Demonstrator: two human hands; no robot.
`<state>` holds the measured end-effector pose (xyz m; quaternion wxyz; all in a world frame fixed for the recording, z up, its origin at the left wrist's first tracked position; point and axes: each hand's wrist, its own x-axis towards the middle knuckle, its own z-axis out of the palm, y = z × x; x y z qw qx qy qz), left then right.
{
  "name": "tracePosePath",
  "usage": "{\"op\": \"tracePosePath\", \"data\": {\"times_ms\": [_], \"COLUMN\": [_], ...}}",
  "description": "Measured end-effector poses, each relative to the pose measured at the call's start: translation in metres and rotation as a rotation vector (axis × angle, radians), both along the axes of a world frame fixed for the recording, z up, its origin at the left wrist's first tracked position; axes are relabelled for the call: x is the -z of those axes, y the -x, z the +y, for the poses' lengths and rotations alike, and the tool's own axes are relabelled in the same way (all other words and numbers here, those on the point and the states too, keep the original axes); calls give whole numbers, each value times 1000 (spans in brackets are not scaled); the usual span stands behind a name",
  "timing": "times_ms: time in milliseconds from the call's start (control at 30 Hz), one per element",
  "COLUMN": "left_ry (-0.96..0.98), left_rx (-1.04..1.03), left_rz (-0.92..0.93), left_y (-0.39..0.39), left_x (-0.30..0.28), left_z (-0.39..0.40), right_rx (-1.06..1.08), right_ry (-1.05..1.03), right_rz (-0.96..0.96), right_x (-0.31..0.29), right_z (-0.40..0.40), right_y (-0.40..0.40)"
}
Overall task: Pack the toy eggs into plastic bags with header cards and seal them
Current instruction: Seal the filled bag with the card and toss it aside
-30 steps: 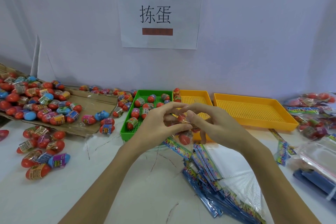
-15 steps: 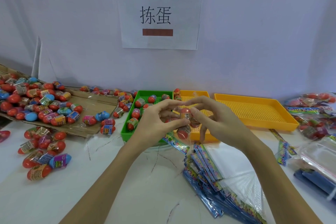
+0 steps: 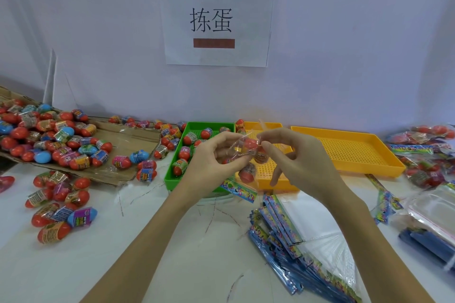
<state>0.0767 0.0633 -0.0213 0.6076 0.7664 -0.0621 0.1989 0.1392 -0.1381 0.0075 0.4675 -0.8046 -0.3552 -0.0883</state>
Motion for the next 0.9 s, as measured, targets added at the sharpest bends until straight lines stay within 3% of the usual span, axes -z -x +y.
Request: {"op": "tracePosePath", "data": {"times_ms": [233, 367, 800, 900], "left_ry": [213, 254, 127, -58], "left_rx": [18, 86, 6, -22], "left_rz": [45, 56, 82, 41], "left_y": [-2, -2, 1, 1], "left_x": [-1, -1, 0, 1], "left_z": [2, 3, -5, -7], "right_rx": [62, 52, 44, 29], "right_ry": [-15, 164, 161, 183], "right_rz": [-192, -248, -295, -328], "right_x": [-4, -1, 2, 3], "right_z": [-4, -2, 4, 4], "right_y": [-2, -5, -5, -6]}}
